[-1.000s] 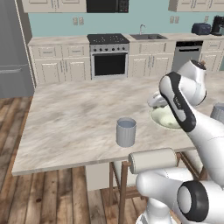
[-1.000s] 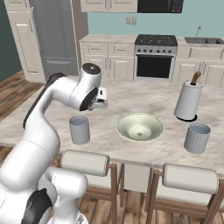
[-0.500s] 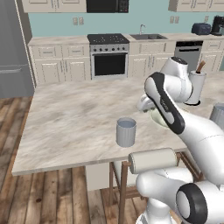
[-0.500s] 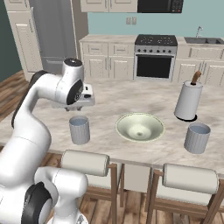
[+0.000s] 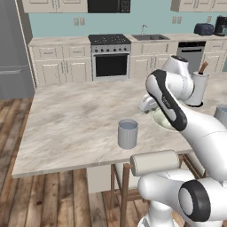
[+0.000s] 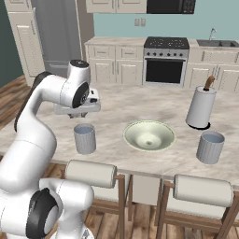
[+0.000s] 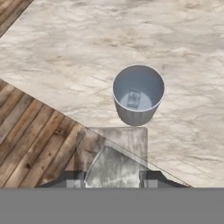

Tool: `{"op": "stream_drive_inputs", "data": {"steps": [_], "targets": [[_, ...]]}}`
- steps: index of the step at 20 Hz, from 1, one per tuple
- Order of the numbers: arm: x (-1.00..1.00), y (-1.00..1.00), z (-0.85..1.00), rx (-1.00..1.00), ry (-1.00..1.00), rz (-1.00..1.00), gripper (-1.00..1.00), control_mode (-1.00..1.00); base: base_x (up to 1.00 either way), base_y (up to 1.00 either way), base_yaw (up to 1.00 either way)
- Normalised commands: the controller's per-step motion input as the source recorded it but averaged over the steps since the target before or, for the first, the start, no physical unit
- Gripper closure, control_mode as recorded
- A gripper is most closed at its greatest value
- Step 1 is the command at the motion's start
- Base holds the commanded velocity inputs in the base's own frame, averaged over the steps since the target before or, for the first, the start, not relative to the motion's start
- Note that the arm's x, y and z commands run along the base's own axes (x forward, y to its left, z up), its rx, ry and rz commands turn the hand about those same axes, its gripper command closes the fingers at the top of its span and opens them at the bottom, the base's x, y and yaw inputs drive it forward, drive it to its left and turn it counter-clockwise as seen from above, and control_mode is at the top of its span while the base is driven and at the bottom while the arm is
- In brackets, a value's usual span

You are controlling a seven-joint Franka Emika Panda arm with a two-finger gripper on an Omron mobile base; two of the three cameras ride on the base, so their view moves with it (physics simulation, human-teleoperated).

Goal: There are four ice cubes in the ice bowl. Place two ice cubes in each glass of water.

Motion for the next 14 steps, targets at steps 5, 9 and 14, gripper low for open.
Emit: {"op": "stream_drive_inputs", "data": {"steps": [5, 9, 14], "targets": [[0.00, 0.22, -0.19, -0.06, 0.00, 0.01, 1.00, -1.00, 0.00, 0.00, 0.00], [0.00, 0.16, -0.22, -0.07, 0.00, 0.00, 1.00, -1.00, 0.00, 0.00, 0.00], [0.12, 0.08, -0.17, -0.04, 0.00, 0.00, 1.00, -1.00, 0.00, 0.00, 0.00]]}}
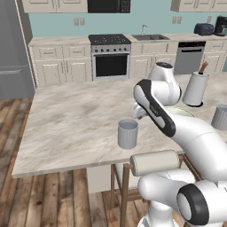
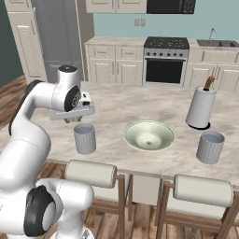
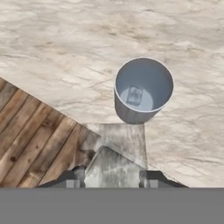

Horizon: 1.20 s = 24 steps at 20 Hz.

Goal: There are four ice cubes in the ice bowl. Place two ice cubes in each glass of water.

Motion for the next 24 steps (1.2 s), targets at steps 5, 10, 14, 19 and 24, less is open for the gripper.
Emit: {"op": "stream_drive_inputs", "data": {"steps": [5, 10, 14, 19, 24], "targets": [[0.18, 0.03, -0.11, -0.01, 0.00, 0.00, 1.00, -1.00, 0.00, 0.00, 0.00], [0.16, 0.02, -0.12, -0.01, 0.00, 0.00, 1.00, -1.00, 0.00, 0.00, 0.00], [0.14, 0.02, -0.15, -0.02, 0.00, 0.00, 1.00, -1.00, 0.00, 0.00, 0.00], [0.15, 0.02, -0.15, -0.02, 0.00, 0.00, 1.00, -1.00, 0.00, 0.00, 0.00], [0.18, 0.01, -0.15, -0.01, 0.00, 0.00, 1.00, -1.00, 0.00, 0.00, 0.00]]}}
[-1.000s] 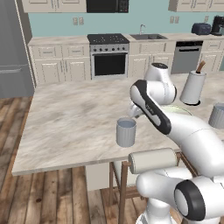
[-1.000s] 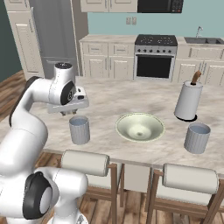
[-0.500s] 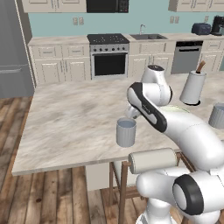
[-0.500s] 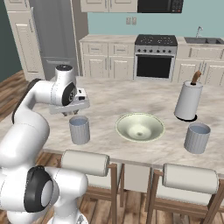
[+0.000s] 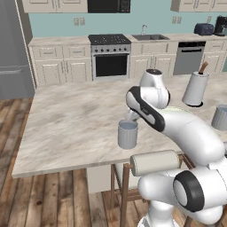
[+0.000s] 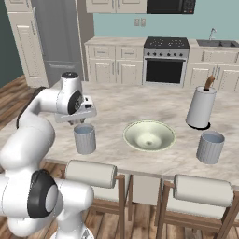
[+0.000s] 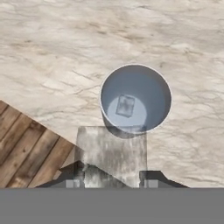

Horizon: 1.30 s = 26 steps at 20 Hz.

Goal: There are four ice cubes in the ice bowl. Place two ice cubes in each glass of water.

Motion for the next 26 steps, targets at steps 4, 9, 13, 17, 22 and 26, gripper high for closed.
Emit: {"op": "stream_drive_inputs", "data": {"steps": [4, 9, 13, 17, 22, 26], "targets": [[0.12, 0.01, -0.10, -0.01, 0.00, 0.00, 1.00, -1.00, 0.00, 0.00, 0.00], [0.09, 0.00, -0.07, 0.00, 0.00, 0.00, 1.00, -1.00, 0.00, 0.00, 0.00], [0.06, 0.00, -0.04, 0.00, 0.00, 0.00, 1.00, -1.00, 0.00, 0.00, 0.00], [0.02, 0.00, -0.07, -0.01, 0.00, 0.00, 1.00, -1.00, 0.00, 0.00, 0.00], [0.00, 0.00, -0.09, -0.01, 0.00, 0.00, 1.00, -1.00, 0.00, 0.00, 0.00], [0.04, 0.00, -0.08, 0.00, 0.00, 0.01, 1.00, -1.00, 0.00, 0.00, 0.00]]}}
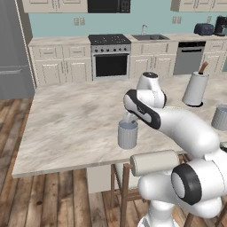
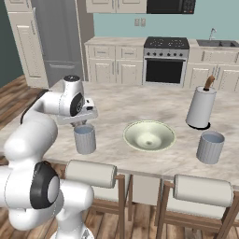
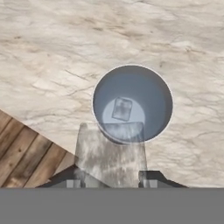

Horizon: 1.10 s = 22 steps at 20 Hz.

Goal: There are four ice cubes in the ice bowl. Place two ice cubes in each glass of water.

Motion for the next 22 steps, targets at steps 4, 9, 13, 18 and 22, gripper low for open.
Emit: {"op": "stream_drive_inputs", "data": {"steps": [4, 9, 13, 18, 22], "targets": [[0.14, 0.00, -0.12, 0.00, 0.00, 0.02, 1.00, -1.00, 0.00, 0.00, 0.00], [0.25, 0.01, -0.13, 0.00, 0.06, 0.02, 1.00, -1.00, 0.00, 0.00, 0.00], [0.29, 0.03, -0.09, 0.00, 0.07, 0.02, 1.00, -1.00, 0.00, 0.00, 0.00], [0.21, 0.05, -0.03, 0.00, 0.03, 0.02, 1.00, -1.00, 0.00, 0.00, 0.00], [0.01, 0.05, -0.01, -0.01, 0.00, 0.02, 1.00, -1.00, 0.00, 0.00, 0.00]]}}
